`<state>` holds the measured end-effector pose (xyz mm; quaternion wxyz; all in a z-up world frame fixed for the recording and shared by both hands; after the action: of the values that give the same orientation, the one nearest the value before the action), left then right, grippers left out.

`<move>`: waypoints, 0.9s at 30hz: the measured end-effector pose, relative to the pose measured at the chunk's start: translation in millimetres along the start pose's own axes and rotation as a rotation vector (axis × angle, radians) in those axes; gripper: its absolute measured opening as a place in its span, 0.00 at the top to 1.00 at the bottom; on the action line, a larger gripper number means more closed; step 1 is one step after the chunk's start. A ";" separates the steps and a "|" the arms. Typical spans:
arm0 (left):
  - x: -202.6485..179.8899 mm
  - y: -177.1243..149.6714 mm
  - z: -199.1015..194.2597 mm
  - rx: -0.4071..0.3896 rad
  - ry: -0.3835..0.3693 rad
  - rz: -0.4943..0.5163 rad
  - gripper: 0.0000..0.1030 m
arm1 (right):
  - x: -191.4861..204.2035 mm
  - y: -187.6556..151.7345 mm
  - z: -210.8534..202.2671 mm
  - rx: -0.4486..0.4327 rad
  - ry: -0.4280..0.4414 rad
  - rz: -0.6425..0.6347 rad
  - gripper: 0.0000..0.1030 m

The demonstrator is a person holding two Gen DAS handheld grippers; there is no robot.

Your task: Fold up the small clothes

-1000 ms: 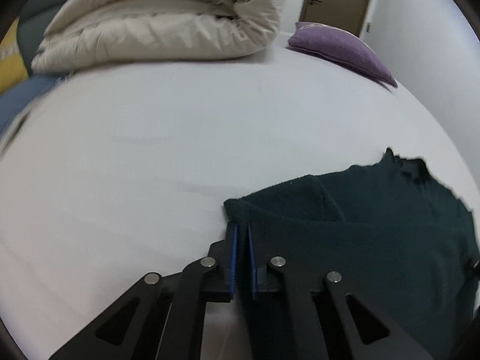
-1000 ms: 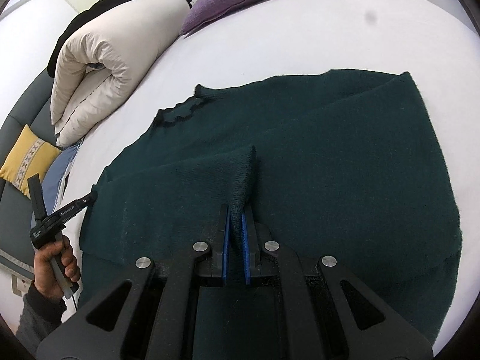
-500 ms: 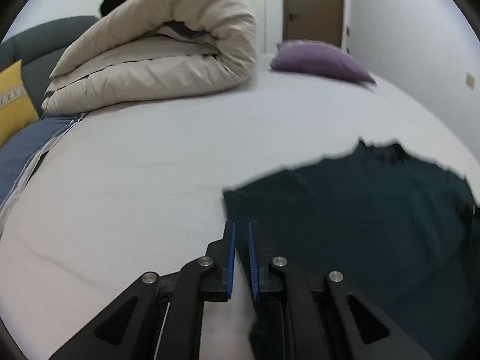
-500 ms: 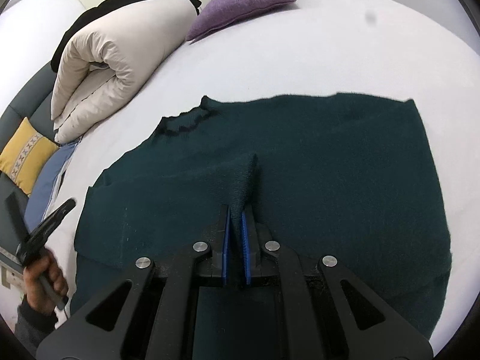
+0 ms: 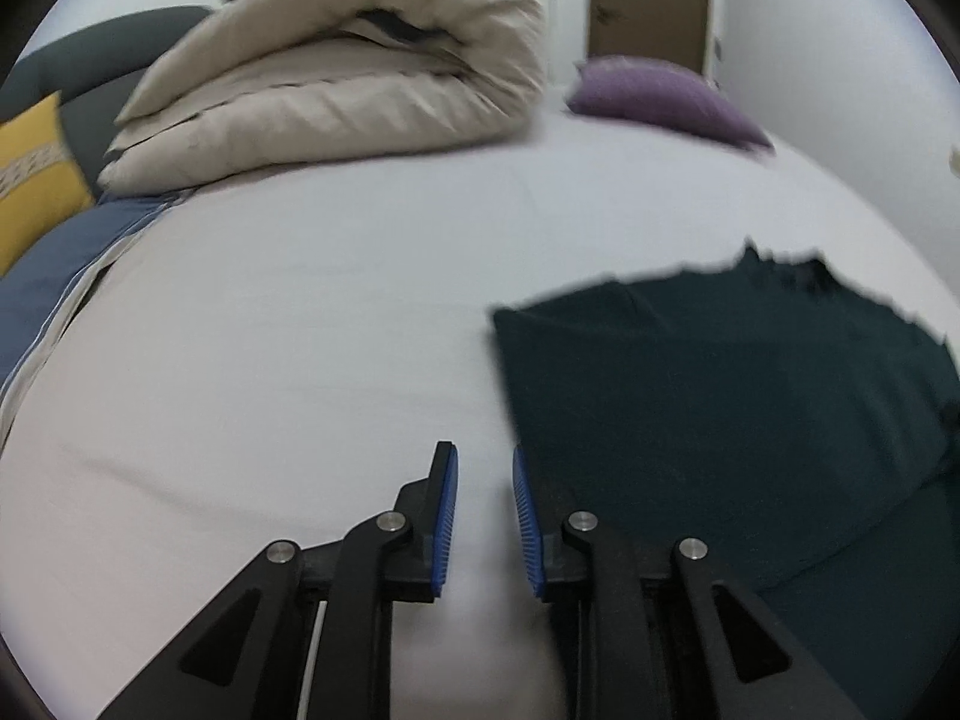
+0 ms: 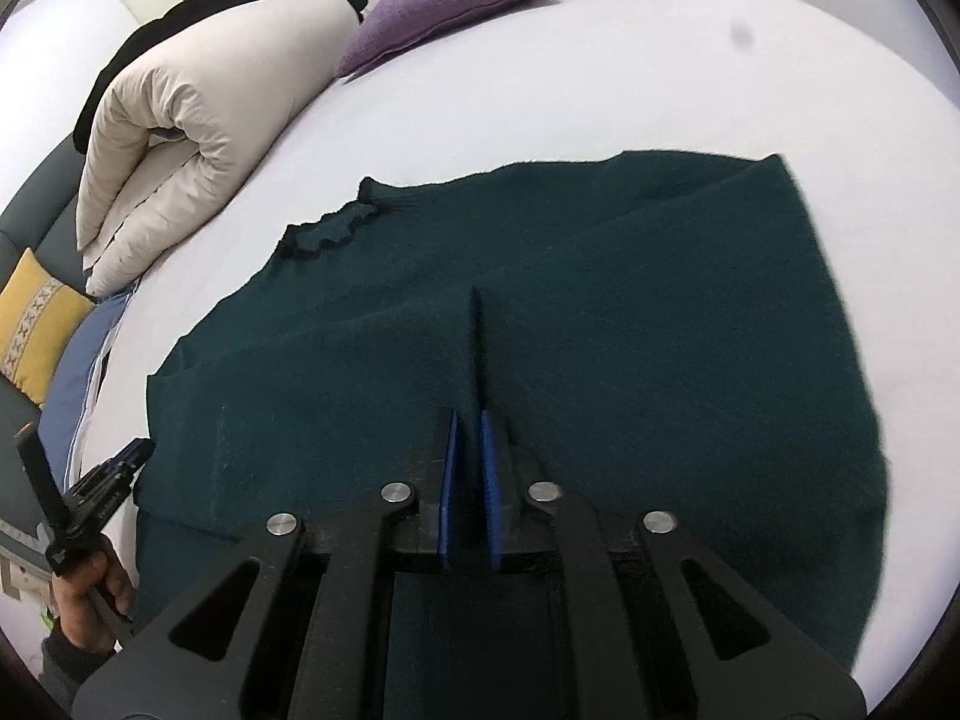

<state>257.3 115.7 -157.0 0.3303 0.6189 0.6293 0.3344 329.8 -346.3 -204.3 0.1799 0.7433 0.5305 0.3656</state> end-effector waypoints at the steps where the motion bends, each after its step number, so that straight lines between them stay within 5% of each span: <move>1: 2.9 0.3 -5.8 -0.008 0.000 -0.015 0.78 | 0.6 -0.2 -5.0 -0.005 0.000 0.006 0.88; 7: -14.1 0.7 -20.0 -0.024 -0.034 0.031 0.78 | 16.0 1.5 -23.3 -0.060 0.054 -0.032 0.86; 10: -23.3 -20.3 7.3 0.071 0.014 0.117 0.78 | 11.1 -10.6 -4.0 -0.005 0.040 -0.023 0.86; 14: -18.2 -31.7 13.4 0.057 0.079 0.182 0.77 | -5.8 -17.7 -4.8 -0.025 0.053 0.011 0.88; 18: -0.5 -31.8 9.1 0.072 0.126 0.145 0.77 | -26.4 -17.7 -36.2 -0.049 0.008 0.032 0.87; 21: 10.5 -32.1 -12.3 0.070 0.088 0.055 0.76 | -42.5 -22.6 -89.1 -0.109 0.030 0.045 0.84; 23: 9.8 -33.1 -38.3 0.045 0.059 0.024 0.63 | -53.4 -32.4 -126.1 -0.142 0.030 0.034 0.74; 24: 9.0 -37.0 -54.0 0.040 0.030 0.005 0.48 | -59.3 -39.8 -143.2 -0.153 0.020 0.027 0.69; 25: 6.1 -44.7 -75.0 0.041 -0.025 -0.011 0.36 | -65.9 -48.6 -161.3 -0.163 0.018 0.025 0.55; 27: 1.5 -59.3 -102.1 0.048 -0.087 -0.020 0.27 | -77.4 -66.8 -190.3 -0.179 0.021 0.030 0.46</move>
<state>139.4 115.3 -149.2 0.3456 0.6345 0.6282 0.2886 133.0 -415.5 -148.3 0.2343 0.7282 0.4865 0.4220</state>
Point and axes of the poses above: each gripper's, at about its wrist camera, not at the fingertips, and z roughly the way its jaws point, x to its left, y to its top, the point moved 5 cm from there along z, roughly the way its jaws point, and after that the axes turned 13 degrees about -x, right-handed, at the moved point
